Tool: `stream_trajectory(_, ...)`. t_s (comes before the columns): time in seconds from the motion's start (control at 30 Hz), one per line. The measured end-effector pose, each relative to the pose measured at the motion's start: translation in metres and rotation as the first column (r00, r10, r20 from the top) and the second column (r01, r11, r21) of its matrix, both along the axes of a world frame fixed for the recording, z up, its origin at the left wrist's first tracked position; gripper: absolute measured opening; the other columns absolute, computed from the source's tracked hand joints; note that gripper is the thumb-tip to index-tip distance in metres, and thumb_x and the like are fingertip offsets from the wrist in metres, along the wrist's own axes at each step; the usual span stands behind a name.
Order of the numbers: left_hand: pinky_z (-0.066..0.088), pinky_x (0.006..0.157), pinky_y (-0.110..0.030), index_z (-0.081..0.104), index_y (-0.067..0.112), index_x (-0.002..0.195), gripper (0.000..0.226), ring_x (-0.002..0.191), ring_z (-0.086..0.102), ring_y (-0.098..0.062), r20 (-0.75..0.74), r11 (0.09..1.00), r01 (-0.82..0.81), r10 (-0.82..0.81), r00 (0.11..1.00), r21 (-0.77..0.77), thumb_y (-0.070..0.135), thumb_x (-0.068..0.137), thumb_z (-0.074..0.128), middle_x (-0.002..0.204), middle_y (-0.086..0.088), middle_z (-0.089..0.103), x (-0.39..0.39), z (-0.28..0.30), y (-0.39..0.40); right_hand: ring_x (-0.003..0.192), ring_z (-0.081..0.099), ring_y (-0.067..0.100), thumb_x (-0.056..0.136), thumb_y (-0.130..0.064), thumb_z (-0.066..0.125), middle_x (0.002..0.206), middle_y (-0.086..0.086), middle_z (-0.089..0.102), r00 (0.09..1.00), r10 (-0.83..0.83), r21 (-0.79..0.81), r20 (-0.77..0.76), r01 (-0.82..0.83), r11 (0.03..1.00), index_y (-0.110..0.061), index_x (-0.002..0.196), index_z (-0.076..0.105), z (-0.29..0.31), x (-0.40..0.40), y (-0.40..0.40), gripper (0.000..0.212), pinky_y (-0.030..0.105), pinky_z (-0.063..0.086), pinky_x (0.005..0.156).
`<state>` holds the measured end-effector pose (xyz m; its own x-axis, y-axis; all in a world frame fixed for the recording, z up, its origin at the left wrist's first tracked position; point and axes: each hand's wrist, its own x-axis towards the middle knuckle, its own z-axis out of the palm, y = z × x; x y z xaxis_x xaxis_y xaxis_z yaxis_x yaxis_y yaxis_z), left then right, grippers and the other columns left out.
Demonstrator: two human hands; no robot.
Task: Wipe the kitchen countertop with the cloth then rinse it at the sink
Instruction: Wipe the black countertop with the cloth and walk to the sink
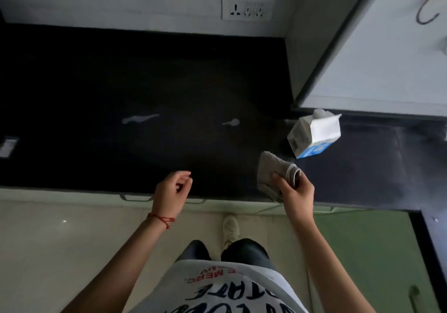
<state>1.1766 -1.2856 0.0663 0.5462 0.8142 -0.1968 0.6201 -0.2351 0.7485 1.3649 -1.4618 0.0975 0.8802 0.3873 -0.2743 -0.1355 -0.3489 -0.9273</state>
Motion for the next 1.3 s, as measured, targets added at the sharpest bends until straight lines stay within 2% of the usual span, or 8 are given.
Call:
stream_trajectory(0.2,0.043,0.098,-0.049,0.056,0.006,0.123,0.05,0.126,0.048,-0.036,-0.3,0.936,0.2,-0.11,0.948,0.29,0.037,0.085,0.051,0.134,-0.017,0.054,0.031,-0.02,0.036,0.068,0.056,-0.009,0.077,-0.016,0.069,0.078,-0.008,0.062,0.972,0.141,-0.12,0.19,-0.119,0.986,-0.022,0.092,0.06,0.007,0.045,0.065,0.018,0.002,0.039,0.06)
stream_trajectory(0.3,0.042,0.099,-0.052,0.051,0.01,0.128,0.056,0.13,0.044,-0.036,-0.46,0.899,0.303,-0.133,0.878,0.318,0.044,0.085,0.04,0.14,-0.015,0.048,0.036,-0.028,0.051,0.099,0.063,0.018,0.079,-0.013,0.065,0.109,0.006,0.068,0.878,0.232,-0.205,0.418,-0.158,0.966,-0.014,0.115,0.061,0.0,0.058,0.103,0.036,0.026,0.047,0.082)
stream_trajectory(0.4,0.04,0.101,-0.054,0.048,0.013,0.131,0.06,0.131,0.044,-0.033,-0.556,0.886,0.371,-0.165,0.814,0.28,0.048,0.084,0.033,0.142,-0.013,0.046,0.034,-0.038,0.063,0.118,0.056,0.032,0.076,-0.009,0.065,0.125,0.014,0.062,0.64,0.423,-0.377,0.641,-0.217,0.9,-0.008,0.12,0.058,-0.022,0.071,0.138,0.045,0.039,0.045,0.096)
stream_trajectory(0.53,0.037,0.103,-0.054,0.042,0.017,0.134,0.058,0.132,0.042,-0.03,-0.567,0.87,0.417,-0.21,0.796,0.264,0.047,0.085,0.033,0.144,-0.011,0.045,0.029,-0.048,0.07,0.121,0.054,0.033,0.067,-0.002,0.073,0.127,0.014,0.061,0.441,0.677,-0.613,0.589,-0.301,0.73,-0.008,0.12,0.06,-0.062,0.067,0.154,0.055,0.05,0.034,0.105)
stream_trajectory(0.73,0.032,0.107,-0.05,0.04,0.021,0.135,0.056,0.134,0.038,-0.026,-0.533,0.879,0.391,-0.2,0.822,0.274,0.047,0.085,0.037,0.145,-0.008,0.044,0.029,-0.052,0.073,0.123,0.053,0.029,0.069,-0.005,0.072,0.129,0.011,0.06,0.408,0.696,-0.619,0.591,-0.325,0.715,-0.009,0.123,0.058,-0.075,0.064,0.152,0.055,0.04,0.033,0.107)
stream_trajectory(0.9,0.032,0.107,-0.049,0.041,0.021,0.134,0.057,0.135,0.031,-0.023,-0.527,0.869,0.387,-0.184,0.83,0.307,0.047,0.084,0.039,0.144,-0.008,0.045,0.028,-0.055,0.075,0.128,0.048,0.03,0.075,-0.004,0.066,0.134,0.012,0.056,0.537,0.654,-0.584,0.534,-0.325,0.744,-0.008,0.126,0.055,-0.069,0.079,0.202,0.052,0.04,0.026,0.109)
stream_trajectory(1.13,0.03,0.108,-0.049,0.044,0.02,0.133,0.057,0.135,0.027,-0.021,-0.478,0.862,0.37,-0.177,0.86,0.346,0.046,0.083,0.043,0.144,-0.008,0.045,0.027,-0.058,0.074,0.126,0.05,0.023,0.075,-0.008,0.065,0.13,0.006,0.059,0.253,0.769,-0.553,0.587,-0.568,0.609,-0.012,0.124,0.057,-0.08,0.059,0.133,0.05,0.035,0.034,0.11)
stream_trajectory(1.3,0.029,0.11,-0.048,0.042,0.022,0.134,0.057,0.136,0.026,-0.021,-0.496,0.859,0.371,-0.165,0.852,0.353,0.048,0.083,0.041,0.144,-0.006,0.045,0.026,-0.06,0.075,0.133,0.043,0.026,0.081,-0.006,0.061,0.14,0.009,0.05,0.593,0.66,-0.561,0.462,-0.381,0.735,-0.013,0.131,0.051,-0.069,0.09,0.194,0.052,0.043,0.039,0.105)
